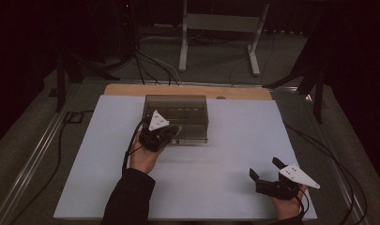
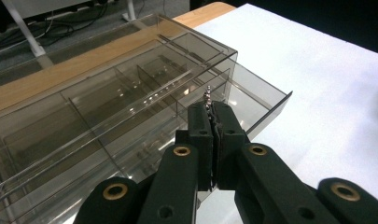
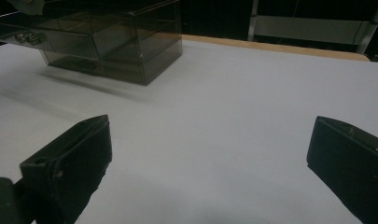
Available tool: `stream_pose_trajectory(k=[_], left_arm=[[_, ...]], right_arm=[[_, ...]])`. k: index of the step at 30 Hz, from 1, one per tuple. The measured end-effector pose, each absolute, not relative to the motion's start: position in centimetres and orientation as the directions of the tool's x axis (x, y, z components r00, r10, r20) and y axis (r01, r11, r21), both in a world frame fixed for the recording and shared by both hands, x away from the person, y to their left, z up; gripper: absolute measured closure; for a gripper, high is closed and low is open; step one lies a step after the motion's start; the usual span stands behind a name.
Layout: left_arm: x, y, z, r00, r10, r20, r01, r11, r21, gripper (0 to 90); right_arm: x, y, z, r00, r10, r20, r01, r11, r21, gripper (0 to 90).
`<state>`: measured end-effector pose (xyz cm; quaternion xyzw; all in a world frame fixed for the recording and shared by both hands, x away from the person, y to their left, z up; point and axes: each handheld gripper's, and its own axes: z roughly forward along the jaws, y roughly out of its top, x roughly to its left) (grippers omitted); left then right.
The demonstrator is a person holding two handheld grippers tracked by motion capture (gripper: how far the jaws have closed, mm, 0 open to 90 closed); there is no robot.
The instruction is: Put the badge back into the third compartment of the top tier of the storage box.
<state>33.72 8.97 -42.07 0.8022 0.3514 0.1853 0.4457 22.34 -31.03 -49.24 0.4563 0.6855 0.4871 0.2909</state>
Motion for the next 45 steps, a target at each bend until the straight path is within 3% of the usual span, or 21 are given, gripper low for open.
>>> stream_pose_trajectory(k=[45], left_arm=[[34.8,5.8,-43.4,0.705,0.709,-0.022,0.416,-0.389,0.822,89.2]], right_arm=[[22.4,-31.0,-49.2,-0.417,0.908,0.041,0.34,0.114,0.933,0.2]])
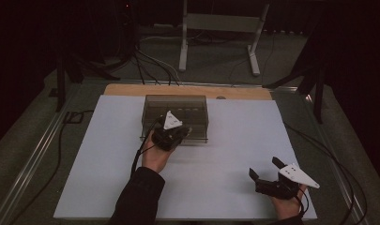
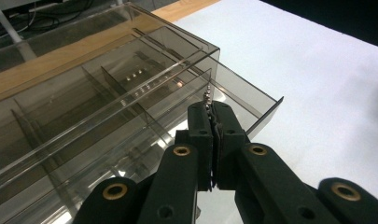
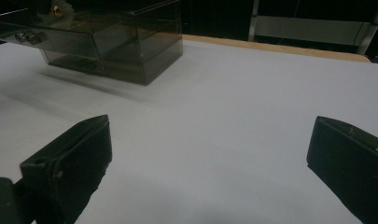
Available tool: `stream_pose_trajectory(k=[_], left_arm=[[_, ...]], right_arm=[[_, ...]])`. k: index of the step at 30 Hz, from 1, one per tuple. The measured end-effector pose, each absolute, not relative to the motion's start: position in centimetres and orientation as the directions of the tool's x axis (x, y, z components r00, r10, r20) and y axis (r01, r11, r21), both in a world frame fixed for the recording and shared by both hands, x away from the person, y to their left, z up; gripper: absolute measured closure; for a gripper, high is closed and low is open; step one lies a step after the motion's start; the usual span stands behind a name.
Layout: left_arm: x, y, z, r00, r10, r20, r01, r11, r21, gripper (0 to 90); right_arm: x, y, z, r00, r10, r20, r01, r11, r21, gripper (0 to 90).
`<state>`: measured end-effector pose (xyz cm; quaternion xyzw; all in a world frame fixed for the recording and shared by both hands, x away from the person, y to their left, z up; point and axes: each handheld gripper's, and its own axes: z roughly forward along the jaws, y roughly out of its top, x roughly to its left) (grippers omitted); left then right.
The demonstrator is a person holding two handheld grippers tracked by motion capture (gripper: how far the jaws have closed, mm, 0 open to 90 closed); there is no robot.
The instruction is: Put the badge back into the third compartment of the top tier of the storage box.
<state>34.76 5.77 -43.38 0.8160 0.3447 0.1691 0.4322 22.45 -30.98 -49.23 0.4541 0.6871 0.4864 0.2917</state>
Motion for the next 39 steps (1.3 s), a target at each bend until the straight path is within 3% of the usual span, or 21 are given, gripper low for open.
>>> stream_pose_trajectory(k=[11,14,23,27,29,39], left_arm=[[35.2,4.8,-44.5,0.702,0.712,-0.037,0.445,-0.397,0.803,85.2],[35.1,5.1,-44.3,0.693,0.72,-0.04,0.444,-0.383,0.81,74.2],[34.0,8.5,-43.6,0.614,0.786,-0.071,0.444,-0.269,0.854,28.2],[33.1,10.6,-43.4,0.589,0.803,-0.086,0.439,-0.229,0.869,14.6],[32.6,11.5,-43.5,0.593,0.801,-0.081,0.436,-0.235,0.869,2.9],[28.6,17.0,-45.3,0.543,0.839,-0.042,0.345,-0.178,0.922,0.3]], right_arm=[[22.4,-31.0,-49.2,-0.416,0.908,0.042,0.34,0.112,0.934,0.2],[22.4,-31.1,-49.2,-0.415,0.909,0.041,0.338,0.112,0.934,0.2],[22.4,-31.0,-49.2,-0.416,0.909,0.042,0.339,0.112,0.934,0.2],[22.4,-31.0,-49.2,-0.416,0.908,0.045,0.341,0.11,0.933,0.2],[22.3,-31.0,-49.2,-0.418,0.908,0.042,0.341,0.113,0.933,0.2],[22.3,-30.8,-49.3,-0.426,0.904,0.04,0.337,0.117,0.934,0.2]])
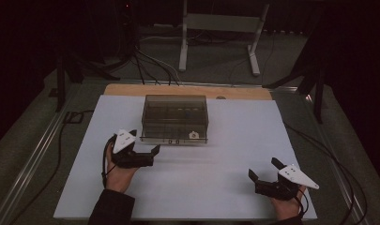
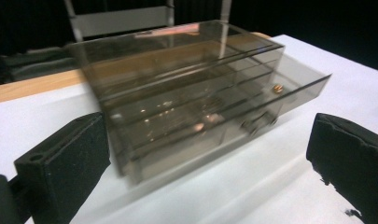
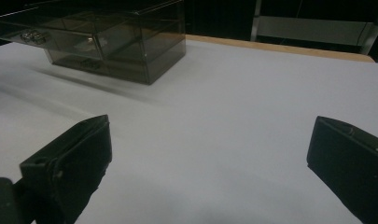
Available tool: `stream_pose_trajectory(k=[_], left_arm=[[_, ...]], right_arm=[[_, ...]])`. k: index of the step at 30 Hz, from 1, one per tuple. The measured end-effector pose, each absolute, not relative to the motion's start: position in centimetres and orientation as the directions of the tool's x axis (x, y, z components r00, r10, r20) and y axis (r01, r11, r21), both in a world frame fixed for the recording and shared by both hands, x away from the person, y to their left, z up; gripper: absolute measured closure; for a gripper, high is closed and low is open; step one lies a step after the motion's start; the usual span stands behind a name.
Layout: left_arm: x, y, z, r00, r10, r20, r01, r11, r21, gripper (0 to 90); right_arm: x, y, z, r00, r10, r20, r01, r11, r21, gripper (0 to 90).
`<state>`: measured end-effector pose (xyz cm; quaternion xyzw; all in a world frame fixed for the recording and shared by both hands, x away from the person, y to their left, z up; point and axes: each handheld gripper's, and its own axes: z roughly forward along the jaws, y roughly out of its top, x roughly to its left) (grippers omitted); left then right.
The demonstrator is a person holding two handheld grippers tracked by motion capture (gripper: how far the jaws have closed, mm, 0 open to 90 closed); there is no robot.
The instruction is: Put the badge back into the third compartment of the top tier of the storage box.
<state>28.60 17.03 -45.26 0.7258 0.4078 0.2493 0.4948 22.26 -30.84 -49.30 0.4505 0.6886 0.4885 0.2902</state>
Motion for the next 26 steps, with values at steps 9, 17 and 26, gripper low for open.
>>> stream_pose_trajectory(k=[9,17,26], left_arm=[[25.9,20.9,-46.9,0.499,0.867,-0.015,0.303,-0.159,0.94,0.4],[24.6,23.2,-48.1,0.447,0.894,-0.014,0.295,-0.132,0.946,0.4],[24.2,24.2,-48.3,0.418,0.908,-0.036,0.292,-0.097,0.951,0.4]], right_arm=[[22.2,-30.7,-49.3,-0.427,0.903,0.045,0.337,0.113,0.935,0.1],[22.2,-30.8,-49.3,-0.428,0.903,0.043,0.334,0.114,0.936,0.1],[22.1,-30.8,-49.3,-0.428,0.903,0.037,0.334,0.12,0.935,0.1]])
